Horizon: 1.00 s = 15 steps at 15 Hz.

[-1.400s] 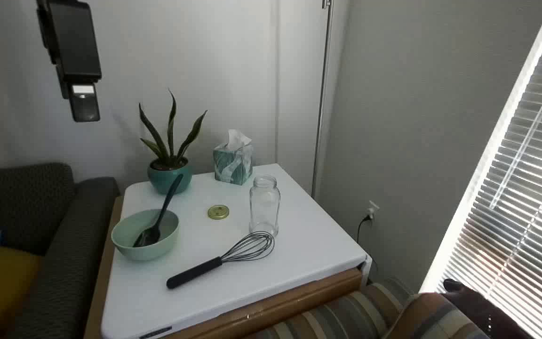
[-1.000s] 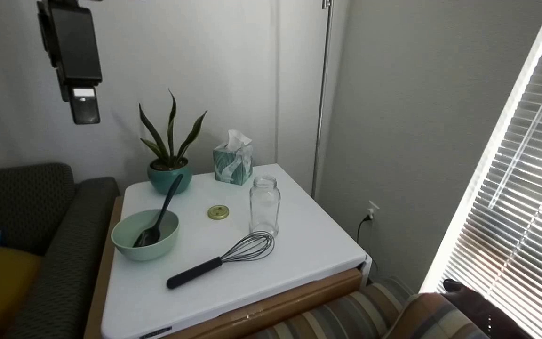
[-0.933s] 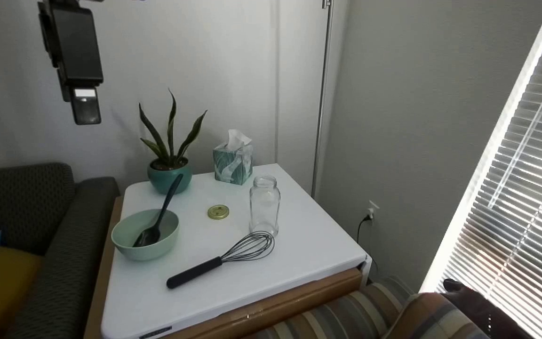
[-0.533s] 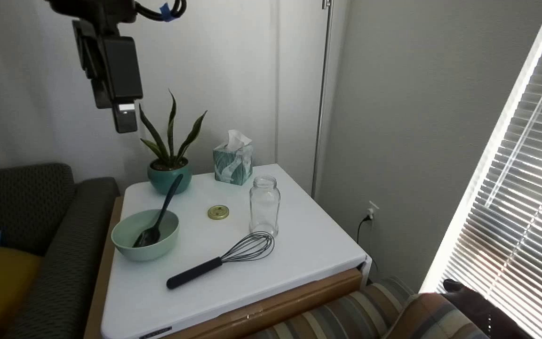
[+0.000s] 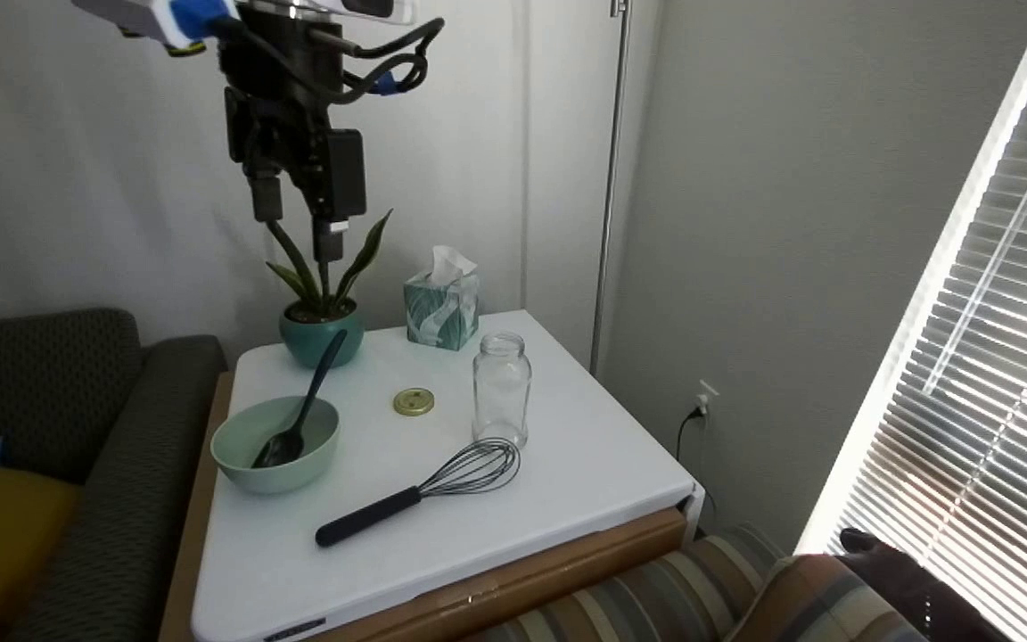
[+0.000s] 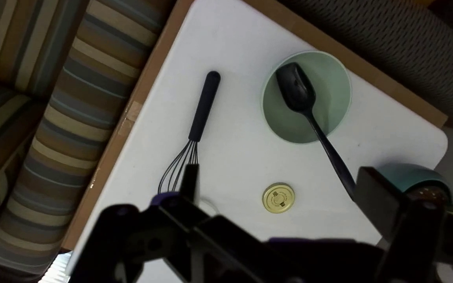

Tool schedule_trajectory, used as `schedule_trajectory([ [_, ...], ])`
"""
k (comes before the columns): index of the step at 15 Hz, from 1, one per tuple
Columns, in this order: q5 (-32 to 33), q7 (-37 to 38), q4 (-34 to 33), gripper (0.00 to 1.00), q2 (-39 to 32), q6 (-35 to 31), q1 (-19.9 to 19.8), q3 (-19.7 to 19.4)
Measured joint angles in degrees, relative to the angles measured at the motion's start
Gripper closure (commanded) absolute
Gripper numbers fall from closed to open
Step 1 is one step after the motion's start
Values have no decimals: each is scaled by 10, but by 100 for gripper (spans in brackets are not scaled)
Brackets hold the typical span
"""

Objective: Move the glass jar to the left

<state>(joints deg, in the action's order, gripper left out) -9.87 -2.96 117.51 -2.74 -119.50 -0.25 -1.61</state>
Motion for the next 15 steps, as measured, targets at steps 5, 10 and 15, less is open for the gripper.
schedule_trajectory([
  [5, 1, 3, -115, 0, -102, 3, 0, 4],
  [10, 1, 12, -157, 0, -134, 10, 0, 4],
  [15, 5, 9, -153, 0, -139, 0, -4, 3],
])
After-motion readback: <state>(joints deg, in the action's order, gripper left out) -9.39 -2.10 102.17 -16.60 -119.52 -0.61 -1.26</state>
